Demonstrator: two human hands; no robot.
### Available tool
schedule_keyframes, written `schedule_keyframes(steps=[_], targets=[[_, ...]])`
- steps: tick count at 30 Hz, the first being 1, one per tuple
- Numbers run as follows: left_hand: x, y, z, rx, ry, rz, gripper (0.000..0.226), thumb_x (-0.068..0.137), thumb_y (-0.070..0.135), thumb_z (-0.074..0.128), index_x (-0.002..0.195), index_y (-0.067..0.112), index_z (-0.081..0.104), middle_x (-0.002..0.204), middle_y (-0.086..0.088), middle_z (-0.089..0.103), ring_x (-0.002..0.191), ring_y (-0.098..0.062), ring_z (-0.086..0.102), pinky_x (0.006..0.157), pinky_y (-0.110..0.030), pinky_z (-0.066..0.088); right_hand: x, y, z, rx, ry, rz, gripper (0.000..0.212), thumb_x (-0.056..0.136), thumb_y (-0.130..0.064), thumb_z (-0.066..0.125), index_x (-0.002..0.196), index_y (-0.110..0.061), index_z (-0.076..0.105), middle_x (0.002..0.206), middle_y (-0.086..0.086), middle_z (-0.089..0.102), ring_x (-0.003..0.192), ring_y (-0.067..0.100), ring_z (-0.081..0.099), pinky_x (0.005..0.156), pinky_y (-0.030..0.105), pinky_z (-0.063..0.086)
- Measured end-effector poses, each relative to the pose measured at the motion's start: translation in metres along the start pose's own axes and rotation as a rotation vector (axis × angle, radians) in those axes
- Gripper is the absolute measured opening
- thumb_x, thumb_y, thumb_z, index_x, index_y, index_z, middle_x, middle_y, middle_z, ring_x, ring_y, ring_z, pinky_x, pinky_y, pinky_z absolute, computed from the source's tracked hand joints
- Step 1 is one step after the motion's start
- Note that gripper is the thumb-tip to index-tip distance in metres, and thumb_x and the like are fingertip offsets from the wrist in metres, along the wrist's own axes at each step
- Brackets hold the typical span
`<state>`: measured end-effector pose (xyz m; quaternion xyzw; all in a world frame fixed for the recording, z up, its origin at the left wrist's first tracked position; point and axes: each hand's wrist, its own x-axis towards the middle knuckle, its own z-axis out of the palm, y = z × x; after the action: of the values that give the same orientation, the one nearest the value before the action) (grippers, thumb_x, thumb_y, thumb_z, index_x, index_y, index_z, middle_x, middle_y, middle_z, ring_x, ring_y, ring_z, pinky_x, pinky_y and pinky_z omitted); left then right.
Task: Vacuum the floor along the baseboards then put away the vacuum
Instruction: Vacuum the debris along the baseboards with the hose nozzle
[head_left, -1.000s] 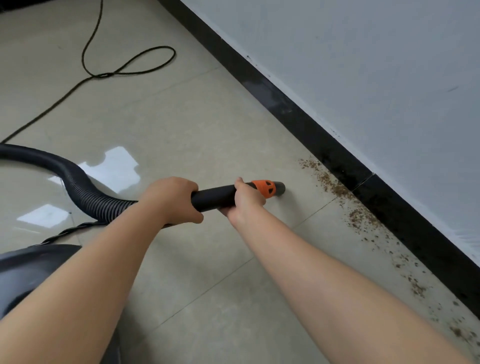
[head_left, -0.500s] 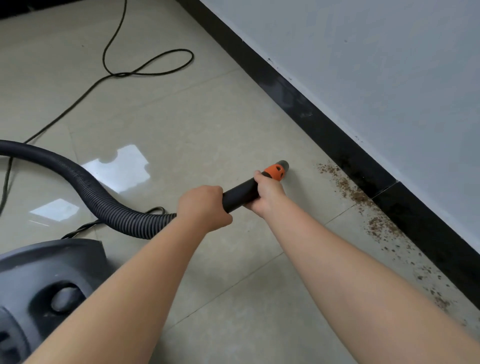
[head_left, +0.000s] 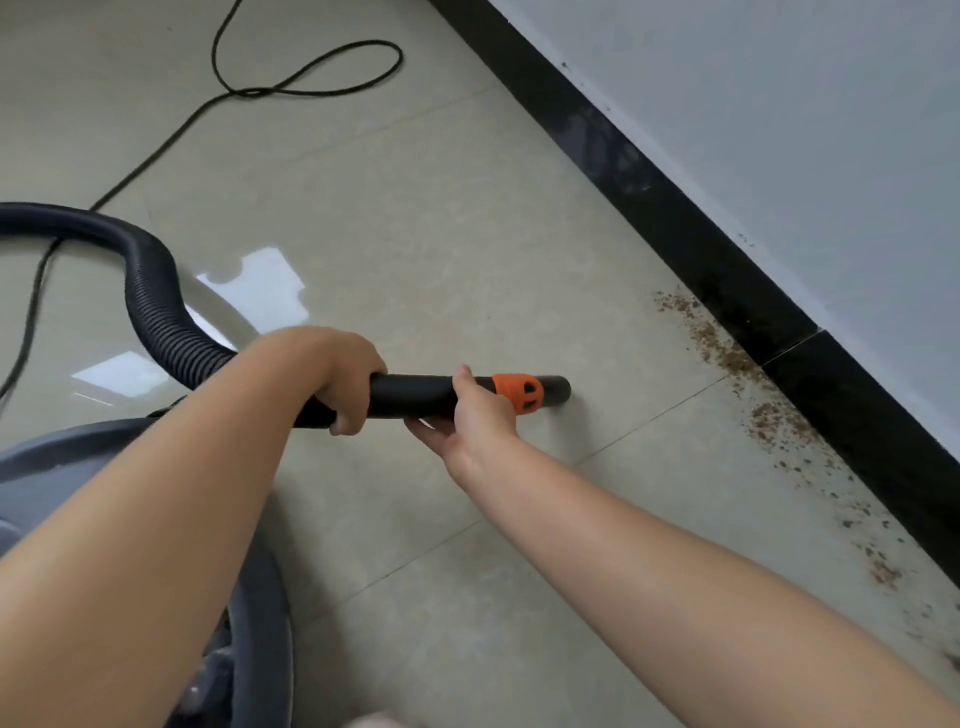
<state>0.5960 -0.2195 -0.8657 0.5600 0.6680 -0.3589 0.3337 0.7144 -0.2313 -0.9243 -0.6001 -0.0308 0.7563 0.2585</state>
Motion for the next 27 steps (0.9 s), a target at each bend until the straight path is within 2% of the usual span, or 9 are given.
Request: schedule_keyframes(steps=[2, 4, 9, 11, 13, 17, 19, 22, 27], targets=[[0.0, 0.002, 0.003, 0.024, -0.033, 0.018, 0.031, 0.07, 0.007, 0.064, 0.097, 0.02, 0.054, 0.076, 0.005, 0.051, 0.078, -0.019, 0.054, 0.068, -0.026, 0.042, -0.006, 0.006, -0.007, 0.017, 0.001, 0.007, 0.03, 0.093, -0.02, 0.057, 0.115, -0.002, 0.046, 0.089, 0.011, 0.055, 0.074, 0.025, 0.062, 0.065, 0.037, 0.055], [0.002, 0.009, 0.006, 0.029, -0.024, 0.05, 0.03, 0.071, 0.007, 0.064, 0.096, 0.019, 0.053, 0.075, 0.006, 0.049, 0.078, -0.019, 0.053, 0.066, -0.026, 0.041, -0.008, 0.007, -0.016, 0.033, 0.021, -0.002, 0.028, 0.093, -0.019, 0.057, 0.114, -0.003, 0.046, 0.091, 0.012, 0.056, 0.073, 0.025, 0.063, 0.066, 0.038, 0.055], [0.012, 0.025, 0.014, -0.082, 0.066, 0.097, 0.026, 0.071, 0.012, 0.065, 0.094, 0.016, 0.055, 0.077, 0.003, 0.053, 0.079, -0.021, 0.056, 0.068, -0.028, 0.044, 0.002, -0.014, -0.026, 0.034, 0.031, -0.078, 0.031, 0.096, -0.021, 0.053, 0.119, -0.003, 0.044, 0.118, 0.017, 0.053, 0.094, 0.031, 0.059, 0.069, 0.042, 0.053], [0.008, 0.022, 0.015, -0.138, 0.056, 0.06, 0.029, 0.069, 0.014, 0.067, 0.096, 0.015, 0.058, 0.083, 0.001, 0.058, 0.081, -0.022, 0.061, 0.072, -0.03, 0.049, 0.005, -0.019, -0.019, -0.003, 0.017, -0.059, 0.037, 0.096, -0.023, 0.052, 0.125, -0.003, 0.042, 0.119, 0.017, 0.051, 0.103, 0.034, 0.057, 0.068, 0.043, 0.052], [-0.003, 0.01, 0.013, -0.142, 0.022, 0.003, 0.028, 0.068, 0.014, 0.068, 0.095, 0.015, 0.058, 0.084, -0.001, 0.06, 0.082, -0.023, 0.063, 0.073, -0.03, 0.05, 0.003, -0.016, -0.006, -0.036, -0.04, -0.008, 0.039, 0.096, -0.024, 0.052, 0.128, -0.004, 0.041, 0.116, 0.017, 0.052, 0.102, 0.034, 0.057, 0.068, 0.044, 0.052], [-0.021, -0.016, 0.011, -0.139, 0.019, -0.108, 0.019, 0.067, 0.014, 0.069, 0.079, 0.016, 0.054, 0.077, -0.001, 0.058, 0.072, -0.021, 0.059, 0.068, -0.028, 0.048, -0.002, -0.006, 0.023, -0.077, -0.176, 0.063, 0.036, 0.097, -0.023, 0.05, 0.127, -0.005, 0.041, 0.121, 0.016, 0.052, 0.107, 0.035, 0.056, 0.071, 0.045, 0.05], [-0.02, -0.018, 0.014, -0.166, 0.071, -0.124, 0.018, 0.065, 0.014, 0.069, 0.078, 0.014, 0.056, 0.076, -0.002, 0.059, 0.071, -0.022, 0.06, 0.067, -0.028, 0.047, 0.004, -0.005, 0.033, -0.089, -0.151, 0.041, 0.039, 0.096, -0.025, 0.051, 0.128, -0.006, 0.041, 0.12, 0.015, 0.053, 0.107, 0.035, 0.056, 0.071, 0.045, 0.051], [-0.007, -0.007, 0.016, -0.231, 0.144, -0.091, 0.025, 0.066, 0.015, 0.068, 0.089, 0.009, 0.061, 0.077, -0.004, 0.059, 0.071, -0.024, 0.059, 0.065, -0.027, 0.046, 0.019, -0.016, 0.032, -0.107, -0.052, -0.043, 0.041, 0.095, -0.027, 0.053, 0.129, -0.006, 0.043, 0.112, 0.012, 0.052, 0.106, 0.033, 0.056, 0.076, 0.045, 0.051], [0.017, 0.028, 0.013, -0.28, 0.233, 0.004, 0.022, 0.072, 0.021, 0.065, 0.088, 0.011, 0.054, 0.069, 0.0, 0.052, 0.07, -0.021, 0.054, 0.062, -0.025, 0.042, 0.04, -0.05, 0.01, -0.157, 0.01, -0.12, 0.039, 0.095, -0.026, 0.054, 0.127, -0.007, 0.044, 0.108, 0.01, 0.052, 0.111, 0.032, 0.055, 0.077, 0.045, 0.049]])
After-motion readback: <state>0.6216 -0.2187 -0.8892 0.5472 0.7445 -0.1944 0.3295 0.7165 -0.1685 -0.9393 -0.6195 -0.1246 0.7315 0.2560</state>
